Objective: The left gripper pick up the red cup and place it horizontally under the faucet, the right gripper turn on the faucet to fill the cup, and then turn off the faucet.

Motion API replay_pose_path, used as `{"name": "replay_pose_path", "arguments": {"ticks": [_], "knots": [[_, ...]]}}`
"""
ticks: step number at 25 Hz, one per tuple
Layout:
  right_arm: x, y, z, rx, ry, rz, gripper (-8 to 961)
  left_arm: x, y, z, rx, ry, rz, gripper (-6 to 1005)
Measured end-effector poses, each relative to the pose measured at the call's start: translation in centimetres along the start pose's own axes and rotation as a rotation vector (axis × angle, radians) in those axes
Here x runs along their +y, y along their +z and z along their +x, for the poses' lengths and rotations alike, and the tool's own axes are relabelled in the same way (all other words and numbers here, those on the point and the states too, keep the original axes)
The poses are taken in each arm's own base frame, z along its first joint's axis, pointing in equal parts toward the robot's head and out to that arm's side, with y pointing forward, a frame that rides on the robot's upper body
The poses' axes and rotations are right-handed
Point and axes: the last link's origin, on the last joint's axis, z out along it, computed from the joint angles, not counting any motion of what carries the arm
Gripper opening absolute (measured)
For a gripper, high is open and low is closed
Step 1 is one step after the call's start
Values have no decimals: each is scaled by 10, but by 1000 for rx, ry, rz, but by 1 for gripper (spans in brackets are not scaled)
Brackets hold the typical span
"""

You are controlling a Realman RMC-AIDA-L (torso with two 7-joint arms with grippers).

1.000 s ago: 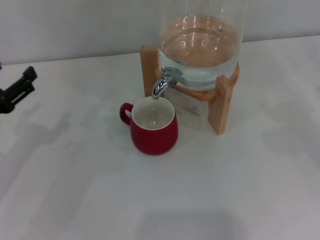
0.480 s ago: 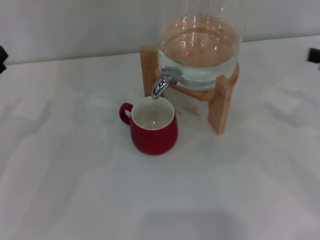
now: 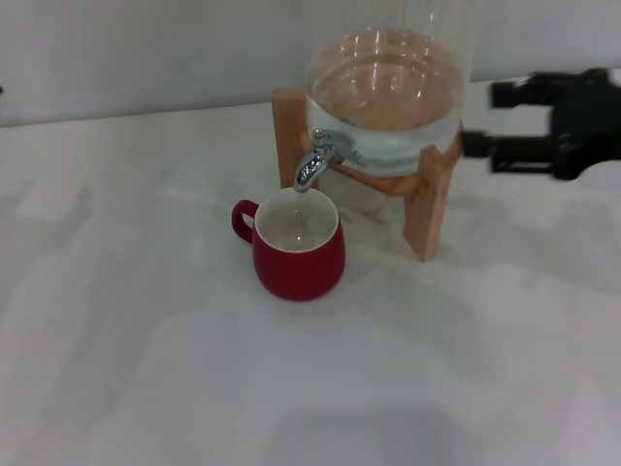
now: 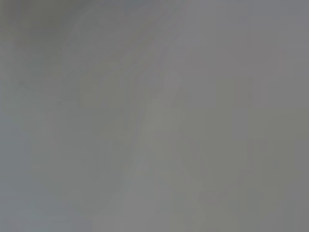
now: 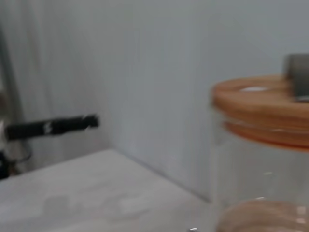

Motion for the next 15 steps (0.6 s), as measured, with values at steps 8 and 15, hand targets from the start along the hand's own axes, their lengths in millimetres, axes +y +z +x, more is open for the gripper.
{"name": "replay_pose_path", "arguments": {"ticks": [8,15], "knots": [[21,44,-5,111,-51,5,725,-3,1,3,7,-4,6,881],[26,66,4,130,-32,16,724,0,4,5,10,3,-8,881]]}}
